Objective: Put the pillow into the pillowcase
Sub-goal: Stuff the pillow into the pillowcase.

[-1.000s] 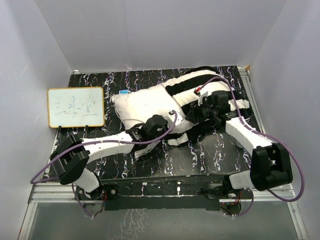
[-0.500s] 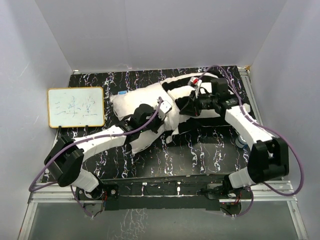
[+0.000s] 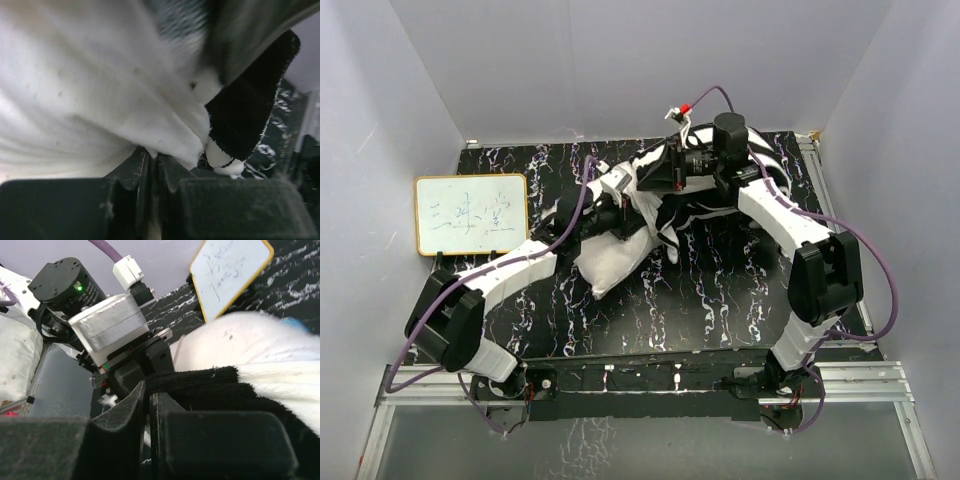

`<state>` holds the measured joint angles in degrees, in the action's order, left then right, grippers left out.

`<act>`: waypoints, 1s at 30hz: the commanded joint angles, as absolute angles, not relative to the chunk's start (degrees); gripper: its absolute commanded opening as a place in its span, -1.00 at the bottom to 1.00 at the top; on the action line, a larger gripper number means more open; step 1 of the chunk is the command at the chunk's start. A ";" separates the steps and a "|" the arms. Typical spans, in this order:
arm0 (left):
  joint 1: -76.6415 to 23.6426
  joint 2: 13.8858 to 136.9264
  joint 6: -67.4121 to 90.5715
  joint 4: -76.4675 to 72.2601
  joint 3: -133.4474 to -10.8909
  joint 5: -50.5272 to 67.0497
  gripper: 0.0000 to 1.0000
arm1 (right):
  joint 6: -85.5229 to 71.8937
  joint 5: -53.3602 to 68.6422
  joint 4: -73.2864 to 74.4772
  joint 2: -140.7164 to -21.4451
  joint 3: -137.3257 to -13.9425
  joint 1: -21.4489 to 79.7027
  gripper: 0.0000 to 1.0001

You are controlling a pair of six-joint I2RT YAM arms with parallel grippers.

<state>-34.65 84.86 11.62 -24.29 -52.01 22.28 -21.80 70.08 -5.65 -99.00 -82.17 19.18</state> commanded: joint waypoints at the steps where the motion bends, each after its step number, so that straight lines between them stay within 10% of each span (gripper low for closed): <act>1: -36.12 78.70 21.35 -39.28 -54.08 36.04 -1.00 | -21.45 70.88 -7.66 -96.89 -86.49 24.78 -0.84; 9: -24.99 89.02 46.61 -67.49 -40.18 40.18 -1.00 | 8.18 52.66 20.96 -108.71 -83.57 23.22 -0.78; 16: -21.54 103.34 65.64 -86.45 -38.96 40.94 -1.00 | 27.36 66.38 39.20 -96.30 -89.73 20.39 0.08; 21: -21.45 99.06 60.39 -75.66 -40.34 38.62 -1.00 | 28.87 67.03 35.51 -78.64 -76.11 15.72 0.74; 30: -22.75 91.87 56.58 -63.11 -42.88 34.50 -1.00 | 6.48 46.04 10.59 -69.91 -46.81 14.32 0.79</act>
